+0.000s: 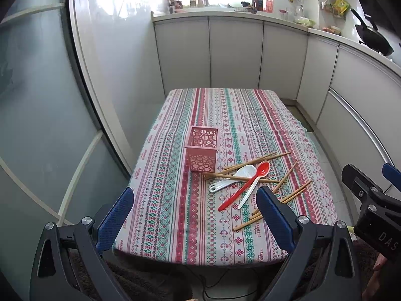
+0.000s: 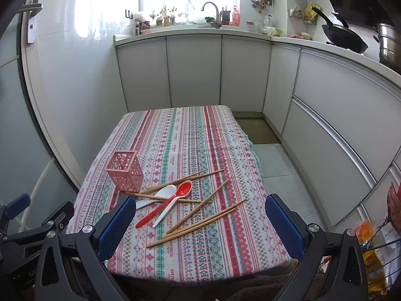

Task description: Organize utensils

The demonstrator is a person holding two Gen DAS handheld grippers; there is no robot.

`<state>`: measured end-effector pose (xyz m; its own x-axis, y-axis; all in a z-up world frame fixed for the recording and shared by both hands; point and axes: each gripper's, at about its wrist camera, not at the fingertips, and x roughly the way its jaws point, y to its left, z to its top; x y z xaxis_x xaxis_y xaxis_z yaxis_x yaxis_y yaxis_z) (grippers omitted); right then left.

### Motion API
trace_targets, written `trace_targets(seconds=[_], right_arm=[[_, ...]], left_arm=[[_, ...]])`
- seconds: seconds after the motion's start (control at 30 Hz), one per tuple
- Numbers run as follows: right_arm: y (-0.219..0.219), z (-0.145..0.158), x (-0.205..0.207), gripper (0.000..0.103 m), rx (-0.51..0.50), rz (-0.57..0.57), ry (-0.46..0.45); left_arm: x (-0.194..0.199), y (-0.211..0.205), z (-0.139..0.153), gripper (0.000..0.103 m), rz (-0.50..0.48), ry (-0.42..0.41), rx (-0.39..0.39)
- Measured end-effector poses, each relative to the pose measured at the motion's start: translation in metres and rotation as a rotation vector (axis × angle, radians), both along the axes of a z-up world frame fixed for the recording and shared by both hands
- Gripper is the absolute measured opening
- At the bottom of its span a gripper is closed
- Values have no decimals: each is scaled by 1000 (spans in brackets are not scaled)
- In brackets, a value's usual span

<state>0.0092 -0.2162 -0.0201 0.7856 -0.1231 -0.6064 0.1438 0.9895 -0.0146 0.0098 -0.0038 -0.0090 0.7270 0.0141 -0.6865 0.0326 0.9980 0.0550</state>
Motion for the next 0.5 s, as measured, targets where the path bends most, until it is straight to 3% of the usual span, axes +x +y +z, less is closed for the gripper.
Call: trace_targets(seconds=[0.5], right_arm=[[1, 1, 0, 103, 1, -1, -4]], left_arm=[[-3, -2, 2, 100, 7, -9, 12]])
